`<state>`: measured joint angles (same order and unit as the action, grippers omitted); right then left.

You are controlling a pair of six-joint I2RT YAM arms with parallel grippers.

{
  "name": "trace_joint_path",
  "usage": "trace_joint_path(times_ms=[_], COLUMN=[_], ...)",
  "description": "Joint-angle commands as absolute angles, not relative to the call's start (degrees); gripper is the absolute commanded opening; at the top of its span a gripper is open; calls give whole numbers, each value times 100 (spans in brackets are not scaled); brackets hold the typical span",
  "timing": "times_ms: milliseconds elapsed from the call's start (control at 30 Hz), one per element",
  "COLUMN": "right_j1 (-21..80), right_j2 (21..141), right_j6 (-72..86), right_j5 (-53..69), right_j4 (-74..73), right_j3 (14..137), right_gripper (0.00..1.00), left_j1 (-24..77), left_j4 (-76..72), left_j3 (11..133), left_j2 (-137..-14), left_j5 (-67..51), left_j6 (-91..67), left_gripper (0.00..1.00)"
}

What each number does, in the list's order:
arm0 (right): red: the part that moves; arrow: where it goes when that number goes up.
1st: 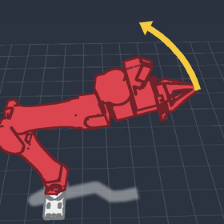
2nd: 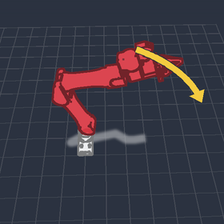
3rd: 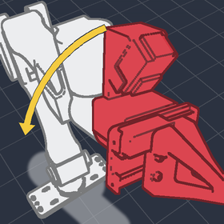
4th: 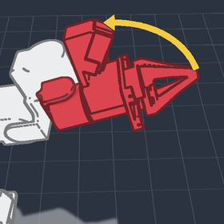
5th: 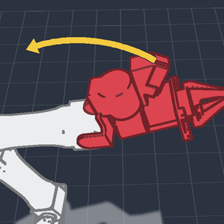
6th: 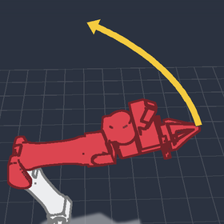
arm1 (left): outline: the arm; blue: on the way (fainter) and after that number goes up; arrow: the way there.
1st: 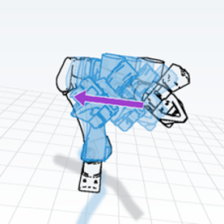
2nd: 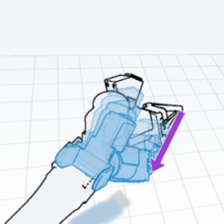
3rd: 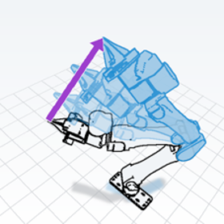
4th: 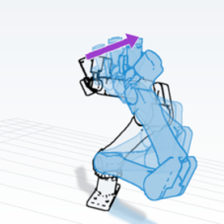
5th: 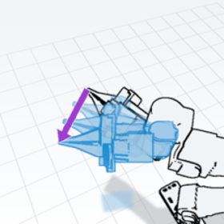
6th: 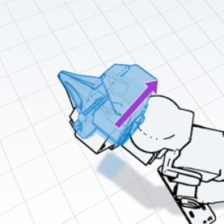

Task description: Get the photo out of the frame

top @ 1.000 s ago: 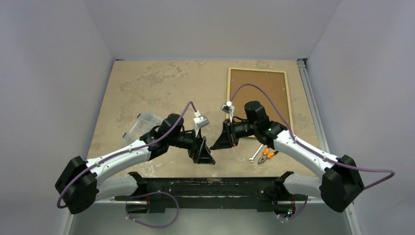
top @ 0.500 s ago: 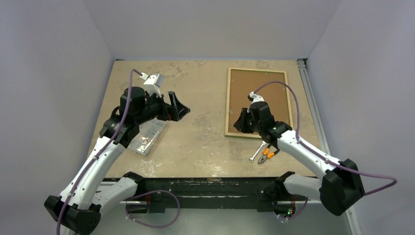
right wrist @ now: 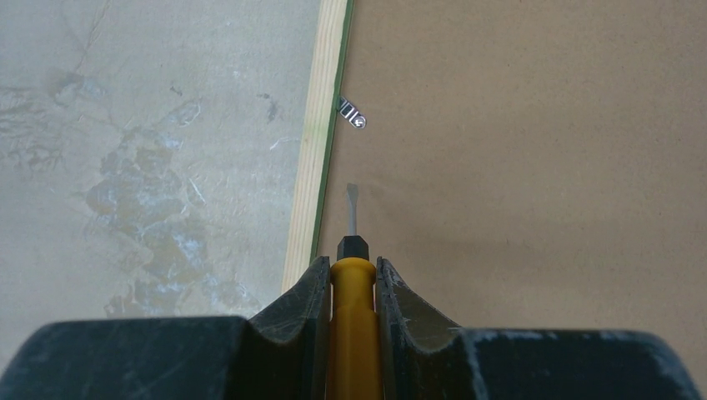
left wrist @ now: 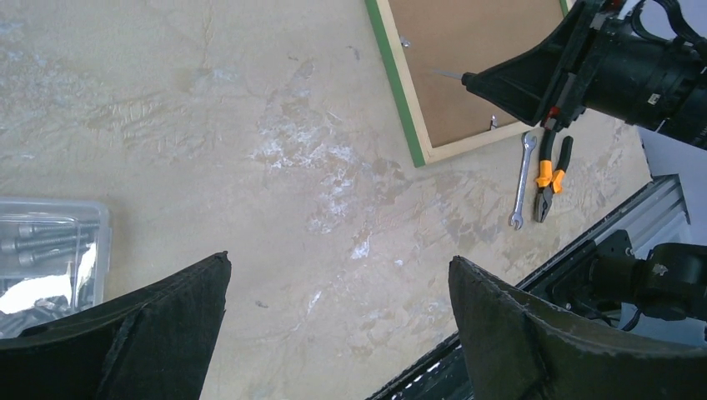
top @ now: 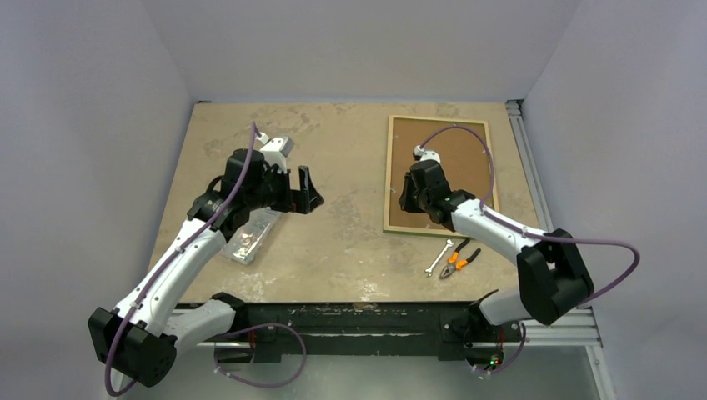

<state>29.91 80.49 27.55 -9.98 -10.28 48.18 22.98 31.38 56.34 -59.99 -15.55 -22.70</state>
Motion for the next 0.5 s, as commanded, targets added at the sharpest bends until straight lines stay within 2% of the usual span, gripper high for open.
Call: trace_joint_path(times_ms=[0,467], right_j1=[2969,2969], right_j2=[8261,8890], right_j6=[2673,2668], right_j5=[-1132,-1118], right_j4=[-604,-290], right_j3=[5220,5518], right_gripper=[0,0], left_j1=[2274,2268], left_j4=[2925,2916], left_j3=[5711,5713], left_j2=[-5900,-5937], left_j5=[-1673,-1740], left_j6=[-2019,-2000], left_gripper=[99,99])
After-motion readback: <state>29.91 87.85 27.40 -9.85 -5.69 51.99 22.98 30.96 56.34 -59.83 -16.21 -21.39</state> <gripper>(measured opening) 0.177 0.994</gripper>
